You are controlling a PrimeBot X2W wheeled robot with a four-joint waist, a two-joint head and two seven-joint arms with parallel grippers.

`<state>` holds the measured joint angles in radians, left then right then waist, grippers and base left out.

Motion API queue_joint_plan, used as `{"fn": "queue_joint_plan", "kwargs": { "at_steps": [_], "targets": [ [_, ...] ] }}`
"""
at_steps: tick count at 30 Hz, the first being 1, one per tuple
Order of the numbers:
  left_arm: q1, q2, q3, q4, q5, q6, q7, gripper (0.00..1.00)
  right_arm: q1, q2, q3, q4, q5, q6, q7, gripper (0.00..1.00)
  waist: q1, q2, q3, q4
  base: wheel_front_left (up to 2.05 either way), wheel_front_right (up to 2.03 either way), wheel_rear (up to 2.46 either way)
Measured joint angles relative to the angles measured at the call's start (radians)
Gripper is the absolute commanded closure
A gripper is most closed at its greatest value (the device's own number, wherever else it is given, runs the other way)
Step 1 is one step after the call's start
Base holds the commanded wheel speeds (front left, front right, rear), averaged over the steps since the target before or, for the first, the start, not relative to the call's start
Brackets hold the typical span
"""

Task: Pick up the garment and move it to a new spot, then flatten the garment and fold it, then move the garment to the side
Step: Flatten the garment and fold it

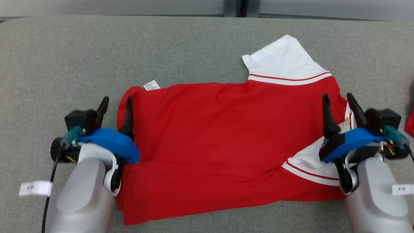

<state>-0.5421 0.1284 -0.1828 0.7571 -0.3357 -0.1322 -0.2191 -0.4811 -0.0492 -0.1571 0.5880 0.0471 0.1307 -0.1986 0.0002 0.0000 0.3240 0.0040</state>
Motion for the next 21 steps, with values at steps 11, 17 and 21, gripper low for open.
{"fn": "queue_joint_plan", "kwargs": {
  "at_steps": [11,17,21],
  "targets": [
    [-0.198,0.031,-0.179,0.188,-0.121,0.0,0.09,0.0,-0.138,-0.022,0.091,0.046,-0.024,0.0,0.058,0.0,0.0,0.0,0.058,-0.01,0.0,0.0,0.0],
    [-0.229,0.054,-0.233,0.213,-0.177,0.0,0.065,0.56,-0.208,-0.055,0.126,0.063,-0.024,0.0,0.108,0.0,-0.0001,0.0,0.07,-0.011,0.0,0.0,0.0],
    [-0.246,0.053,-0.27,0.233,-0.196,0.0,0.044,1.0,-0.26,-0.084,0.15,0.081,-0.035,0.0,0.156,0.0,-0.0001,0.0,0.078,-0.001,0.0,0.0,0.0]
  ]
}}
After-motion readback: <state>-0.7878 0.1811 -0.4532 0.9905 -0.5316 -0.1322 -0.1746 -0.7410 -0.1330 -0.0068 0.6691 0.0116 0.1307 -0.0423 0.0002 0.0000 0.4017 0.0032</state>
